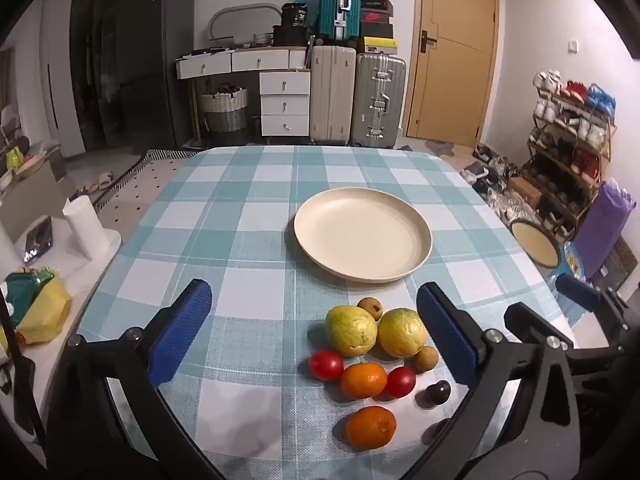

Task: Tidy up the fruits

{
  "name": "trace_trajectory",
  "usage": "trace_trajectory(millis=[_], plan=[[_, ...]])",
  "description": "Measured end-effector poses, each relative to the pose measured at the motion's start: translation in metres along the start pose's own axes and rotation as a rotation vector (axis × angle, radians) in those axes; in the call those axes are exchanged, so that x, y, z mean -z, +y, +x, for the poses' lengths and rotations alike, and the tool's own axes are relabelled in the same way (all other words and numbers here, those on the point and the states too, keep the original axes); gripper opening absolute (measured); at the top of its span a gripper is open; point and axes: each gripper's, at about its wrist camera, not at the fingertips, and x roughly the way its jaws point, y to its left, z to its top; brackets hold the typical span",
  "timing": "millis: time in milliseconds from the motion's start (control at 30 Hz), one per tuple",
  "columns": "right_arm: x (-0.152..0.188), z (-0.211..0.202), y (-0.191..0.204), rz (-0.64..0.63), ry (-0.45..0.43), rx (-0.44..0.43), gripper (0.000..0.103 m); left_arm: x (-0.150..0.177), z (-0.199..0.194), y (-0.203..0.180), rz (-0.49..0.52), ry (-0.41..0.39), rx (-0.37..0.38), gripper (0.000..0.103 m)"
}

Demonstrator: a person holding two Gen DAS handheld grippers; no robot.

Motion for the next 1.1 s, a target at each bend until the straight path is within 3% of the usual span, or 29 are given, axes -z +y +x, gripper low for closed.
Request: trace_trajectory(millis=[167, 367, 1100], plan=[[0.001, 0.001, -0.002, 0.005, 0.024, 0.002, 0.103, 0.000, 0.009, -0.009, 0.018, 0.024, 0.000, 0.102], [0.001, 0.001, -0.001, 0.010, -0.002, -0.009, 0.103, 0.002, 0.002, -0.005, 0.021, -0.001, 0.027, 0.102], [0.002, 0.000, 0.003, -0.003, 0.002, -0.008, 0.103, 0.003, -0.001, 0.000, 0.011, -0.009, -0.008, 0.102]])
